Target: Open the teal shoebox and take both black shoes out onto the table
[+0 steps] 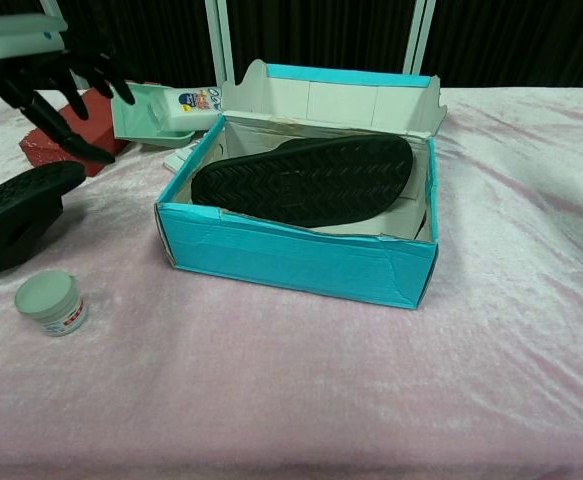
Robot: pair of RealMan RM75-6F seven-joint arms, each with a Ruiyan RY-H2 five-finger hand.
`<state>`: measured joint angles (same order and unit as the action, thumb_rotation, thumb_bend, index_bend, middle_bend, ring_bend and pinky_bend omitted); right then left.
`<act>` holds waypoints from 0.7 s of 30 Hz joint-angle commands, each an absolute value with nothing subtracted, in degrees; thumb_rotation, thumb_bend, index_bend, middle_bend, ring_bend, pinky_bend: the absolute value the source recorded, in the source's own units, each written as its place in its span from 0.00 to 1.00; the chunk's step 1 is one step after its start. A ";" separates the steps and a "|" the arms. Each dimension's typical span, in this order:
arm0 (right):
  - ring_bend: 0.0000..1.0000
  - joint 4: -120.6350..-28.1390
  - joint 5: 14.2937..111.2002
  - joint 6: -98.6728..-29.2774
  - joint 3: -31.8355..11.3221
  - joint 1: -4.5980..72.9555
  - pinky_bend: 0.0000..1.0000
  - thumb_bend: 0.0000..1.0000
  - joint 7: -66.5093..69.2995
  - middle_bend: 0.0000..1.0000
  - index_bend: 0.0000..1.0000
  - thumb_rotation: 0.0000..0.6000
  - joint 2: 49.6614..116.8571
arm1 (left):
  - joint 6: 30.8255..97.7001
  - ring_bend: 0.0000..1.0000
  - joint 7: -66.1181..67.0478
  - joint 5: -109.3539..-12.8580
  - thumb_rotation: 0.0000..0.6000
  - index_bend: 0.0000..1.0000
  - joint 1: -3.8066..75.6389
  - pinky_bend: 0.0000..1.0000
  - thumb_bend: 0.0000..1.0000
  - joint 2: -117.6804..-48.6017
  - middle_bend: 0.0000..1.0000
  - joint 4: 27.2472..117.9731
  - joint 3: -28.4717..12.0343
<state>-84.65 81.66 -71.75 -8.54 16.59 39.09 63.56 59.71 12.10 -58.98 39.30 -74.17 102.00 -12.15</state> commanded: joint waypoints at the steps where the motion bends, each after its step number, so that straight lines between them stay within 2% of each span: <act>1: 0.00 -84.80 81.69 -71.94 -8.49 16.40 0.16 0.12 38.95 0.00 0.00 1.00 63.37 | 59.97 0.19 12.56 -60.01 1.00 0.24 40.48 0.31 0.00 -75.43 0.28 102.26 -13.81; 5: 0.00 -84.99 81.72 -72.37 -8.51 16.06 0.16 0.12 38.99 0.00 0.00 1.00 63.09 | 58.05 0.19 16.43 -56.50 1.00 0.26 44.54 0.29 0.00 -79.08 0.29 99.25 -15.76; 9: 0.00 -85.07 81.66 -72.42 -8.53 15.91 0.16 0.12 38.90 0.00 0.00 1.00 62.85 | 55.73 0.18 21.63 -52.03 1.00 0.25 49.42 0.18 0.00 -83.15 0.27 95.23 -17.12; 11: 0.00 -85.08 81.61 -72.38 -8.56 15.89 0.16 0.12 38.92 0.00 0.00 1.00 62.81 | 54.64 0.17 23.80 -49.94 1.00 0.25 51.44 0.16 0.00 -84.71 0.27 93.66 -17.41; 21: 0.00 -85.25 81.56 -72.75 -8.68 15.55 0.16 0.12 38.76 0.00 0.00 1.00 62.47 | 50.62 0.15 31.64 -39.51 1.00 0.25 60.99 0.14 0.00 -93.51 0.27 84.66 -18.32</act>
<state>-85.24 81.58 -72.73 -8.68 15.59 38.77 62.51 51.18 30.43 -40.79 59.63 -92.08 86.04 -18.12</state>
